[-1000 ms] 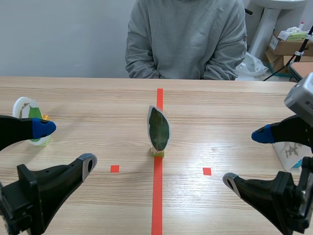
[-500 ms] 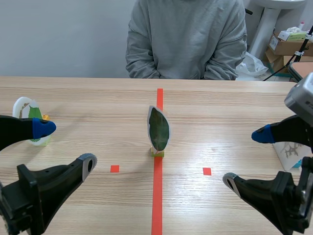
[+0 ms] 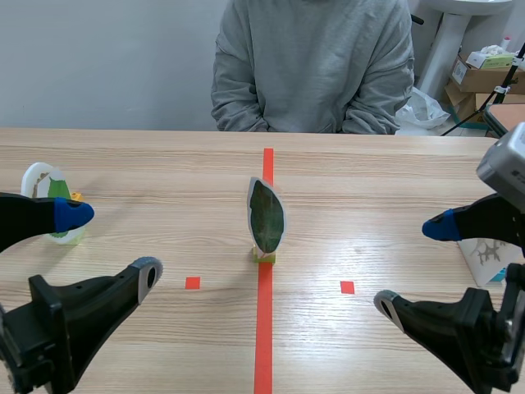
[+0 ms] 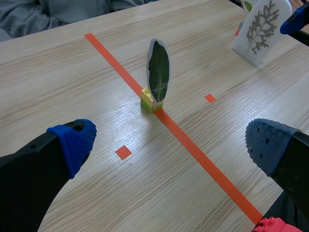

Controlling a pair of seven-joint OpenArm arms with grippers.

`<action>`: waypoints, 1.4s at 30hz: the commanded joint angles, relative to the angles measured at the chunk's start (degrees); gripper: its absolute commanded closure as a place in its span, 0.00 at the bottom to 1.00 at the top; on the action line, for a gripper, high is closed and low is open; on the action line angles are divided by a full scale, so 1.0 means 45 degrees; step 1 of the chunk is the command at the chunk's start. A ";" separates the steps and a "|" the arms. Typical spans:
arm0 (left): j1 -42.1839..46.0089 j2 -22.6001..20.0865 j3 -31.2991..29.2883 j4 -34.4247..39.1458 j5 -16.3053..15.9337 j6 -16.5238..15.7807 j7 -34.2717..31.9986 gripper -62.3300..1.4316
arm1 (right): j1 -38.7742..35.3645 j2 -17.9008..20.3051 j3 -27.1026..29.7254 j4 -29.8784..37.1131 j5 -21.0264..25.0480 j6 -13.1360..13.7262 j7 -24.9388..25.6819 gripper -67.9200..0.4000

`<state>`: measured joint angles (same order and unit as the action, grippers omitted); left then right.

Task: Do the leaf sorting experiment

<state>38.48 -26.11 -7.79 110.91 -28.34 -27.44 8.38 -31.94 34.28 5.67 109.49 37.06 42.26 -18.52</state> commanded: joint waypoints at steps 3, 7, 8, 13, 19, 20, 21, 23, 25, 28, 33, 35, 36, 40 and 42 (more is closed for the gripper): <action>-0.0714 -0.0384 0.0039 -0.0398 0.0204 -0.0034 -0.0189 0.00 | 0.0151 0.0073 0.0214 0.0078 0.0141 0.0102 0.0049 0.00; -0.1511 -0.0971 0.0413 -0.1098 0.0223 -0.0034 -0.0194 0.00 | 0.0151 0.0073 0.0214 0.0078 0.0141 0.0102 0.0044 0.00; -0.1749 -0.1127 0.0588 -0.1311 0.0287 -0.0039 -0.0194 0.00 | 0.0151 0.0073 0.0214 0.0078 0.0141 0.0102 0.0044 0.00; -0.3060 -0.1841 0.1700 -0.2511 0.0845 -0.0078 -0.0233 0.00 | 0.0151 0.0073 0.0214 0.0078 0.0136 0.0102 0.0044 0.00; -0.5149 -0.2419 0.3463 -0.4313 0.1836 -0.0073 -0.0384 0.00 | 0.0151 0.0073 0.0214 0.0078 0.0136 0.0102 0.0044 0.00; -0.5527 -0.2433 0.3755 -0.4663 0.1987 -0.0073 -0.0491 0.00 | 0.0151 0.0073 0.0214 0.0078 0.0131 0.0102 0.0044 0.00; -0.5897 -0.2429 0.4017 -0.5017 0.2157 -0.0073 -0.0583 0.00 | 0.0151 0.0073 0.0214 0.0078 0.0131 0.0102 0.0044 0.00; -0.6679 -0.2424 0.4609 -0.5770 0.2225 -0.0073 -0.0753 0.00 | 0.0151 0.0073 0.0214 0.0078 0.0131 0.0102 0.0044 0.00; -0.7402 -0.2424 0.5183 -0.6470 0.2278 -0.0073 -0.0884 0.00 | 0.0155 0.0068 0.0214 0.0078 0.0117 0.0102 0.0049 0.00; -0.8461 -0.2390 0.6047 -0.7407 0.2676 -0.0073 -0.1151 0.00 | 0.0155 0.0068 0.0214 0.0078 0.0097 0.0102 0.0053 0.00; -0.9986 -0.2001 0.7266 -0.8602 0.2705 -0.0073 -0.1345 0.00 | 0.0155 0.0068 0.0214 0.0078 0.0087 0.0102 0.0053 0.00; -1.0491 -0.1690 0.7708 -0.8986 0.2701 -0.0073 -0.1384 0.00 | 0.0155 0.0068 0.0214 0.0078 0.0073 0.0102 0.0053 0.00; -1.0720 -0.1501 0.7932 -0.9160 0.2701 -0.0073 -0.1394 0.00 | 0.0155 0.0068 0.0214 0.0073 0.0044 0.0102 0.0058 0.00; -1.1497 -0.0646 0.8689 -0.9845 0.2701 -0.0073 -0.1428 0.00 | 0.0155 0.0063 0.0214 0.0073 -0.0131 0.0102 0.0058 0.00; -1.1822 -0.0185 0.8971 -1.0278 0.2705 -0.0063 -0.1433 0.00 | 0.0155 0.0063 0.0214 0.0073 -0.0189 0.0102 0.0058 0.00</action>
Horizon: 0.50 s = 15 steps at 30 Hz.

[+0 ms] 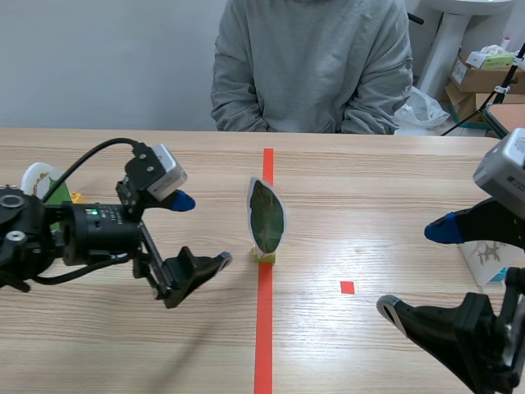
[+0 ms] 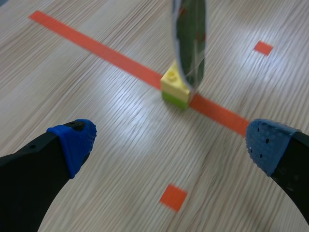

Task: Do the leaf sorting experiment

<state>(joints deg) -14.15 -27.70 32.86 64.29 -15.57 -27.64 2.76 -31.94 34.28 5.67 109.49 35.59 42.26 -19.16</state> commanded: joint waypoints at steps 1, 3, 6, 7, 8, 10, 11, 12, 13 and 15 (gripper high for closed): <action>-0.0306 0.0398 0.0044 -0.0160 -0.0087 -0.0015 -0.0194 0.00 | 0.0155 0.0063 0.0214 0.0073 0.0136 0.0102 0.0199 0.00; -0.0636 0.0855 0.0185 -0.0690 0.0092 0.0015 -0.0340 0.00 | 0.0155 0.0063 0.0214 0.0073 0.0136 0.0102 0.0209 0.00; -0.1035 0.1457 0.0277 -0.1457 0.0355 0.0019 -0.0627 0.00 | 0.0155 0.0063 0.0214 0.0073 0.0136 0.0102 0.0209 0.00; -0.1122 0.1622 0.0291 -0.1685 0.0398 0.0024 -0.0685 0.00 | 0.0155 0.0063 0.0214 0.0073 0.0136 0.0102 0.0209 0.00; -0.1234 0.1792 0.0291 -0.1909 0.0408 0.0024 -0.0729 0.00 | 0.0155 0.0063 0.0214 0.0073 0.0136 0.0102 0.0209 0.00; -0.1428 0.2123 0.0291 -0.2361 0.0427 0.0029 -0.0767 0.00 | 0.0155 0.0063 0.0214 0.0073 0.0136 0.0102 0.0219 0.00; -0.1511 0.2263 0.0291 -0.2565 0.0427 0.0029 -0.0777 0.00 | 0.0155 0.0063 0.0214 0.0073 0.0136 0.0102 0.0248 0.00; -0.1569 0.2385 0.0291 -0.2749 0.0432 0.0034 -0.0845 0.00 | 0.0155 0.0063 0.0214 0.0073 0.0136 0.0102 0.0253 0.00; -0.1627 0.2492 0.0291 -0.2905 0.0447 0.0034 -0.0923 0.00 | 0.0155 0.0063 0.0214 0.0073 0.0136 0.0102 0.0253 0.00; -0.1690 0.2667 0.0291 -0.3172 0.0646 0.0039 -0.1112 0.00 | 0.0155 0.0063 0.0214 0.0073 0.0136 0.0102 0.0248 0.00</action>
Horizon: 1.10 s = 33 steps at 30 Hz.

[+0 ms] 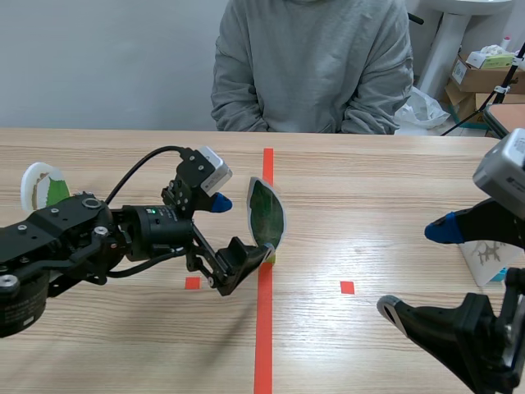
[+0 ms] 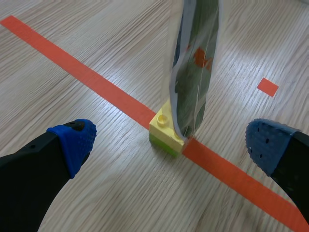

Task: Do the leaf sorting experiment

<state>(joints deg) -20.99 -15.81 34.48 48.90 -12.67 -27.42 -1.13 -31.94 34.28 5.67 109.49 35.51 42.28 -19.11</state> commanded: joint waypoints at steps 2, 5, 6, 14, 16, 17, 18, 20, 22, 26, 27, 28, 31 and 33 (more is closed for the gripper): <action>-0.0175 0.0151 -0.0068 0.0073 0.0083 -0.0015 -0.0379 0.00 | 0.0155 0.0063 0.0214 0.0073 0.0151 0.0097 0.0238 0.00; -0.0146 0.0277 -0.0068 0.0049 0.0068 -0.0029 -0.0423 0.00 | 0.0155 0.0063 0.0214 0.0073 0.0151 0.0097 0.0238 0.00; -0.0141 0.0335 -0.0068 0.0049 0.0068 -0.0024 -0.0427 0.00 | 0.0155 0.0063 0.0214 0.0073 0.0151 0.0097 0.0238 0.00; -0.0136 0.0724 -0.0068 0.0049 0.0073 -0.0024 -0.0471 0.00 | 0.0155 0.0063 0.0214 0.0073 0.0151 0.0097 0.0238 0.00; -0.0136 0.0787 -0.0068 0.0049 0.0073 -0.0024 -0.0476 0.00 | 0.0155 0.0058 0.0214 0.0073 0.0151 0.0097 0.0243 0.00; -0.0136 0.0797 -0.0068 0.0049 0.0073 -0.0010 -0.0476 0.00 | 0.0155 0.0058 0.0214 0.0073 0.0151 0.0097 0.0243 0.00; -0.0136 0.0797 -0.0068 0.0049 0.0073 -0.0010 -0.0476 0.00 | 0.0155 0.0058 0.0214 0.0073 0.0151 0.0097 0.0243 0.00; -0.0136 0.0792 -0.0068 0.0049 0.0151 0.0019 -0.0471 0.09 | 0.0155 0.0058 0.0214 0.0073 0.0151 0.0097 0.0243 0.00; -0.0131 0.0792 -0.0068 0.0049 0.0311 0.0029 -0.0471 0.25 | 0.0155 0.0058 0.0214 0.0073 0.0151 0.0097 0.0243 0.00; -0.0131 0.0792 -0.0068 0.0049 0.0306 0.0063 -0.0520 0.38 | 0.0155 0.0058 0.0214 0.0073 0.0151 0.0097 0.0243 0.00; -0.0131 0.0792 -0.0068 0.0049 0.0301 0.0063 -0.0573 0.39 | 0.0155 0.0058 0.0214 0.0073 0.0151 0.0097 0.0243 0.00; -0.0131 0.0797 -0.0068 0.0049 0.0301 0.0063 -0.0588 0.43 | 0.0155 0.0058 0.0214 0.0073 0.0146 0.0097 0.0243 0.00; -0.0126 0.0797 -0.0068 0.0049 0.0301 0.0063 -0.0670 0.60 | 0.0155 0.0058 0.0214 0.0073 0.0146 0.0097 0.0238 0.00; -0.0131 0.0797 -0.0068 0.0049 0.0301 0.0063 -0.0680 0.70 | 0.0155 0.0058 0.0214 0.0073 0.0146 0.0097 0.0238 0.00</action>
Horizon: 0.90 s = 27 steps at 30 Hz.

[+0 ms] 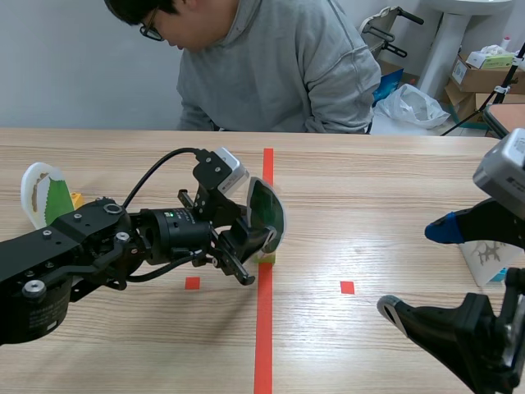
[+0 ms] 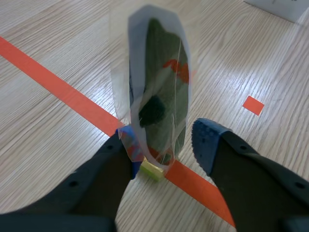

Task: Do the leaf sorting experiment

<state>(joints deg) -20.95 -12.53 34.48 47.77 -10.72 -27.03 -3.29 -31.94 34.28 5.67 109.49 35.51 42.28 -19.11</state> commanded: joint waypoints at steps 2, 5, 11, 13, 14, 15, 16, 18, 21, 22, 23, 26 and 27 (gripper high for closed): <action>-0.0141 0.0068 -0.0068 0.0301 -0.0126 -0.0024 -0.0287 0.76 | 0.0155 0.0058 0.0214 0.0073 0.0146 0.0097 0.0238 0.00; -0.0141 0.0068 -0.0068 0.0301 -0.0126 -0.0024 -0.0287 0.84 | 0.0155 0.0058 0.0214 0.0073 0.0146 0.0097 0.0238 0.00; -0.0141 0.0068 -0.0068 0.0301 -0.0121 -0.0029 -0.0277 0.90 | 0.0155 0.0058 0.0214 0.0073 0.0146 0.0097 0.0238 0.00; -0.0141 0.0063 -0.0068 0.0301 -0.0121 -0.0029 -0.0277 0.91 | 0.0155 0.0058 0.0214 0.0073 0.0146 0.0097 0.0238 0.00; -0.0141 0.0063 -0.0068 0.0301 -0.0121 -0.0029 -0.0277 0.91 | 0.0155 0.0058 0.0214 0.0073 0.0146 0.0097 0.0238 0.00; -0.0141 0.0063 -0.0068 0.0301 -0.0121 -0.0029 -0.0277 0.91 | 0.0155 0.0058 0.0214 0.0073 0.0146 0.0097 0.0238 0.00; -0.0141 0.0063 -0.0068 0.0301 -0.0121 -0.0029 -0.0272 0.91 | 0.0155 0.0058 0.0214 0.0073 0.0146 0.0097 0.0238 0.00; -0.0141 0.0063 -0.0068 0.0301 -0.0121 -0.0029 -0.0267 0.91 | 0.0155 0.0058 0.0214 0.0073 0.0146 0.0097 0.0238 0.00; -0.0141 0.0063 -0.0073 0.0306 -0.0121 -0.0034 -0.0262 0.91 | 0.0155 0.0058 0.0214 0.0073 0.0146 0.0097 0.0238 0.00; -0.0141 0.0063 -0.0073 0.0306 -0.0121 -0.0044 -0.0238 0.91 | 0.0155 0.0058 0.0214 0.0073 0.0146 0.0097 0.0238 0.00; -0.0141 0.0063 -0.0083 0.0330 -0.0121 -0.0092 -0.0160 0.91 | 0.0155 0.0058 0.0214 0.0073 0.0146 0.0097 0.0238 0.00; 0.0005 -0.0024 -0.0233 0.0665 -0.0126 -0.0325 -0.0024 0.91 | 0.0155 0.0058 0.0214 0.0073 0.0097 0.0097 0.0238 0.00; 0.0083 -0.0063 -0.0335 0.0865 -0.0126 -0.0403 0.0078 0.91 | 0.0155 0.0058 0.0214 0.0073 0.0092 0.0097 0.0238 0.00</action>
<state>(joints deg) -20.58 -12.60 33.93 49.01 -10.70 -28.62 -2.17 -31.94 34.28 5.67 109.49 35.46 42.28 -19.11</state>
